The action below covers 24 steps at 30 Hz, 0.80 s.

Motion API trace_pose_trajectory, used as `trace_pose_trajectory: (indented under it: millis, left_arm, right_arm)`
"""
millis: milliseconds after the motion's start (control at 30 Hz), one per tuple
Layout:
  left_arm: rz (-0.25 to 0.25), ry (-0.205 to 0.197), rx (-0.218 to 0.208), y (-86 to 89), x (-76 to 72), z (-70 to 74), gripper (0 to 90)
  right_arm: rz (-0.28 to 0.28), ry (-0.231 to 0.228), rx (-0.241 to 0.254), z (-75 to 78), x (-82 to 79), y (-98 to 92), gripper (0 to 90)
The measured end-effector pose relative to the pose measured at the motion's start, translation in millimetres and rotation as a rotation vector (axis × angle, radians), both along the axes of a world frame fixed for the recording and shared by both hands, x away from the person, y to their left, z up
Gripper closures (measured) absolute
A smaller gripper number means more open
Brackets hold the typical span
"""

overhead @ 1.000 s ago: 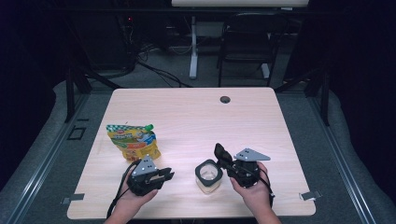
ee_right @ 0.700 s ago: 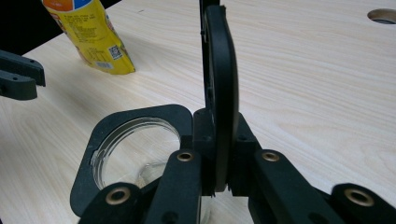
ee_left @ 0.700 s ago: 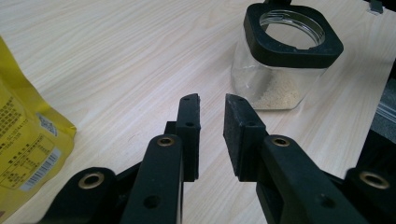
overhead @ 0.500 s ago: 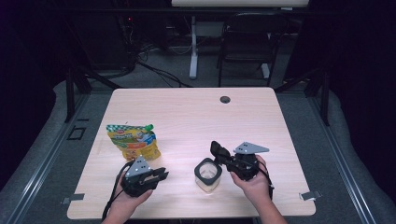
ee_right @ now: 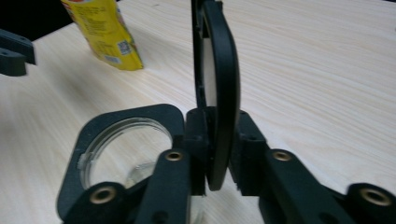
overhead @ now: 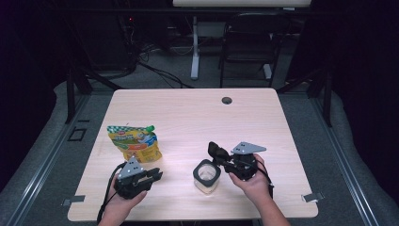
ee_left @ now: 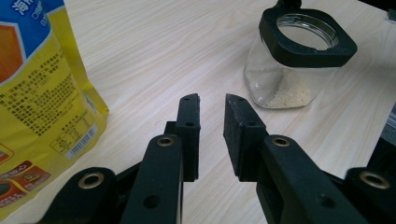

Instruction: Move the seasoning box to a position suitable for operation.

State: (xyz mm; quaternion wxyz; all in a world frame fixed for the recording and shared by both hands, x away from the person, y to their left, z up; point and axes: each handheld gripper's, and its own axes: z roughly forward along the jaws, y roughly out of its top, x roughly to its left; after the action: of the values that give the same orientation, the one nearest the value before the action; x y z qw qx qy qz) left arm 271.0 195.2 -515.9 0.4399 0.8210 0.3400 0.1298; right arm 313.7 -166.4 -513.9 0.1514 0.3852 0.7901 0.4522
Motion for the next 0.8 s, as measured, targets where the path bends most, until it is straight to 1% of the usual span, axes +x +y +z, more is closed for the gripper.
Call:
trace_pose_trajectory:
  millis: [33, 100, 133, 200, 300, 333, 433, 600, 700, 733, 767, 800]
  left_arm:
    - [0.006, -0.001, -0.009, 1.4, 0.4, 0.2, 76.4]
    - [0.006, -0.006, -0.009, 3.1, 1.5, 0.8, 76.2]
    - [0.006, -0.006, -0.009, 3.1, 1.5, 0.8, 76.2]
    - [0.009, -0.002, -0.014, 5.0, 3.3, 1.4, 76.1]
    - [0.009, 0.004, -0.01, 5.9, 4.2, 2.1, 76.0]
    - [0.008, 0.001, -0.01, 6.1, 4.7, 2.3, 76.0]
    - [0.008, -0.004, -0.011, 7.4, 5.4, 3.6, 75.8]
    - [0.026, -0.006, -0.016, 12.7, 7.1, 5.4, 74.3]
    - [0.035, -0.005, -0.02, 19.7, 9.2, 8.6, 73.7]
    - [0.043, -0.007, -0.029, 25.2, 10.3, 11.2, 73.5]
    - [0.048, 0.0, -0.033, 27.9, 10.7, 12.5, 72.9]
    - [0.048, 0.0, -0.033, 27.9, 10.7, 12.5, 72.5]
  right_arm:
    - [-0.006, 0.011, 0.003, -0.1, -1.2, -0.9, 69.9]
    - [-0.02, 0.026, 0.007, -0.2, -4.6, -3.7, 69.9]
    - [-0.02, 0.026, 0.007, -0.2, -4.6, -3.7, 69.9]
    - [-0.034, 0.044, 0.046, 0.7, -10.6, -8.0, 71.0]
    - [-0.044, 0.036, 0.04, 2.7, -12.8, -9.7, 73.7]
    - [-0.047, 0.035, 0.043, 3.5, -13.6, -10.2, 77.5]
    - [-0.047, 0.031, 0.034, 3.7, -14.3, -11.3, 79.5]
    - [-0.052, 0.022, 0.036, 3.9, -12.5, -10.5, 80.0]
    - [-0.061, 0.02, 0.044, 3.2, -9.1, -11.1, 80.0]
    - [-0.062, 0.021, 0.044, 3.1, -8.6, -11.2, 79.8]
    - [-0.062, 0.022, 0.045, 3.0, -8.4, -11.3, 79.2]
    - [-0.064, 0.023, 0.04, 3.1, -8.8, -11.6, 77.9]
